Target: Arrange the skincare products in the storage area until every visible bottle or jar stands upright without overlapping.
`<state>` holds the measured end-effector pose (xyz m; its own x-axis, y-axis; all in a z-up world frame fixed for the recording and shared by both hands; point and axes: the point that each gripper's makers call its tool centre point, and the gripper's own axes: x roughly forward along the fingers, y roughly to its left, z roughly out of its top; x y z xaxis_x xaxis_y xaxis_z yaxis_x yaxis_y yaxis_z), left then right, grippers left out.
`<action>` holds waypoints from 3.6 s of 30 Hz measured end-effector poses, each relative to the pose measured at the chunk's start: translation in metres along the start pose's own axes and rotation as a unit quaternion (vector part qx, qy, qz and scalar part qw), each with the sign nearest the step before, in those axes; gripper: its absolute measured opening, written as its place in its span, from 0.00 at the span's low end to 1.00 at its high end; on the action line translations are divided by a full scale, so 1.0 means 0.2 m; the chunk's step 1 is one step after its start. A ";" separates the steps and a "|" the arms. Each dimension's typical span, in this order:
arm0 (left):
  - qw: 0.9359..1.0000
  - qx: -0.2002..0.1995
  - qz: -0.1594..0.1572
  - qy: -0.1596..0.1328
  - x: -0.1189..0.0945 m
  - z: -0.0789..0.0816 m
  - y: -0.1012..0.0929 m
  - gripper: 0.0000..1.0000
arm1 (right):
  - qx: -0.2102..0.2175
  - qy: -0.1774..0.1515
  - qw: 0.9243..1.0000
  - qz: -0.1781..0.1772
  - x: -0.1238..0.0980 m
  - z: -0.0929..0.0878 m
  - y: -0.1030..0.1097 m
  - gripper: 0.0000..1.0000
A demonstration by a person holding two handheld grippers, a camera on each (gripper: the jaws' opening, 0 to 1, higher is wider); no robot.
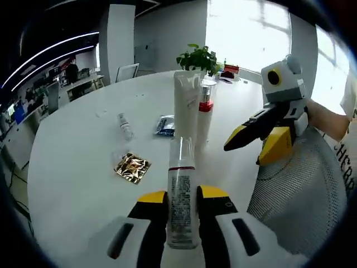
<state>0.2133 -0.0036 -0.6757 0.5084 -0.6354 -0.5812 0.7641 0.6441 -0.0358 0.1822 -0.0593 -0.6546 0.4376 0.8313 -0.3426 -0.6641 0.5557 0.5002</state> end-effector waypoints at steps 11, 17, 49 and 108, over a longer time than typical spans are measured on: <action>0.998 -0.007 -0.020 -0.058 -0.03 0.07 -0.10 0.17 | 0.047 -0.042 0.998 0.011 0.03 0.04 -0.01 0.40; 0.994 -0.014 -0.063 -0.089 -0.03 0.11 -0.15 0.17 | 0.079 -0.088 0.993 0.015 0.00 0.11 -0.02 0.38; 0.986 0.052 -0.126 -0.100 0.06 0.18 -0.34 0.17 | 0.038 -0.113 0.993 -0.013 -0.05 0.20 0.00 0.22; 0.980 0.099 -0.171 -0.034 0.47 0.07 -0.38 0.15 | -0.170 -0.021 0.974 -0.148 -0.10 0.13 -0.24 0.23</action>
<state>0.2091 -0.1185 -0.7162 0.2284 -0.8309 -0.5075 0.9533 0.2966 -0.0565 0.2221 -0.1018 -0.6510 0.6606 0.6380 -0.3956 -0.6635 0.7428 0.0900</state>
